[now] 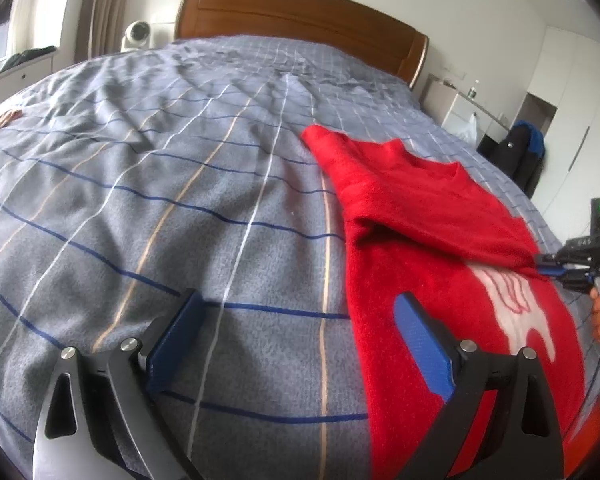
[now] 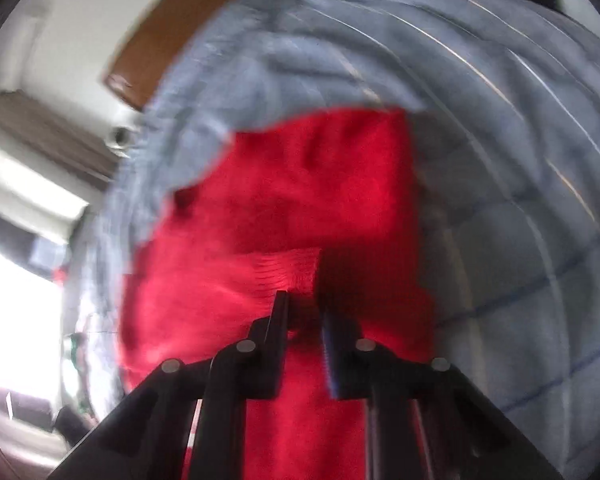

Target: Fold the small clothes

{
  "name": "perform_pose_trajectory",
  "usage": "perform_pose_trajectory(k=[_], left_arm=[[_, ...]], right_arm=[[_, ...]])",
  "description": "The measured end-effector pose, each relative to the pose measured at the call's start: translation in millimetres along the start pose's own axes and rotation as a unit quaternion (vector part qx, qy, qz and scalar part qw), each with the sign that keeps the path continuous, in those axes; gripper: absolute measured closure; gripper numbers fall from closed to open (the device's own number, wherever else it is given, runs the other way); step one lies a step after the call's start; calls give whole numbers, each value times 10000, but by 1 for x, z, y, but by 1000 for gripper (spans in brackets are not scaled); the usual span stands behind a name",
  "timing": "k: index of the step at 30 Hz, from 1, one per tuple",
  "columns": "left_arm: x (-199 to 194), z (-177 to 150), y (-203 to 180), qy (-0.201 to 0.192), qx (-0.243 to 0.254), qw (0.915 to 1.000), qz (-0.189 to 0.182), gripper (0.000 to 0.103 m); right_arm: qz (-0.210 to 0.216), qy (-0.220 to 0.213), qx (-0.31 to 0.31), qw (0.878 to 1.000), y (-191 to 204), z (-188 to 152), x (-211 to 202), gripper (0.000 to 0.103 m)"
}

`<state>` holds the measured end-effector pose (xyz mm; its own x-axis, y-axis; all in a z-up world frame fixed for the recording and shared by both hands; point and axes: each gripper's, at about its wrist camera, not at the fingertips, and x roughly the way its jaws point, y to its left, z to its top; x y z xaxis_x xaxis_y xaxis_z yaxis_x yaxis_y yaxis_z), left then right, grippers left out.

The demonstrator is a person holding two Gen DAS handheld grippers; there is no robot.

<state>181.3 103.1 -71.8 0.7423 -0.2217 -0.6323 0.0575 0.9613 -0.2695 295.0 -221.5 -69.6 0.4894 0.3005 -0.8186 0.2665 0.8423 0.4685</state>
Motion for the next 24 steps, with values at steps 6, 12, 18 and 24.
perform_pose_trajectory(k=[6,12,18,24], left_arm=[[1,0,-2,15,21,10000,27,6],[-6,1,0,-27,-43,10000,-30,6],[-16,43,10,61,-305,9971,-698,6],[50,88,-17,783,-102,9944,-700,16]], right_arm=[[77,-712,-527,9960,24,-2,-43,72],[1144,-31,-368,9928,36,12,-9,70],[318,-292,-655,9969,20,-7,-17,71],[352,-1034,-1308,9854,-4,-46,-80,54]])
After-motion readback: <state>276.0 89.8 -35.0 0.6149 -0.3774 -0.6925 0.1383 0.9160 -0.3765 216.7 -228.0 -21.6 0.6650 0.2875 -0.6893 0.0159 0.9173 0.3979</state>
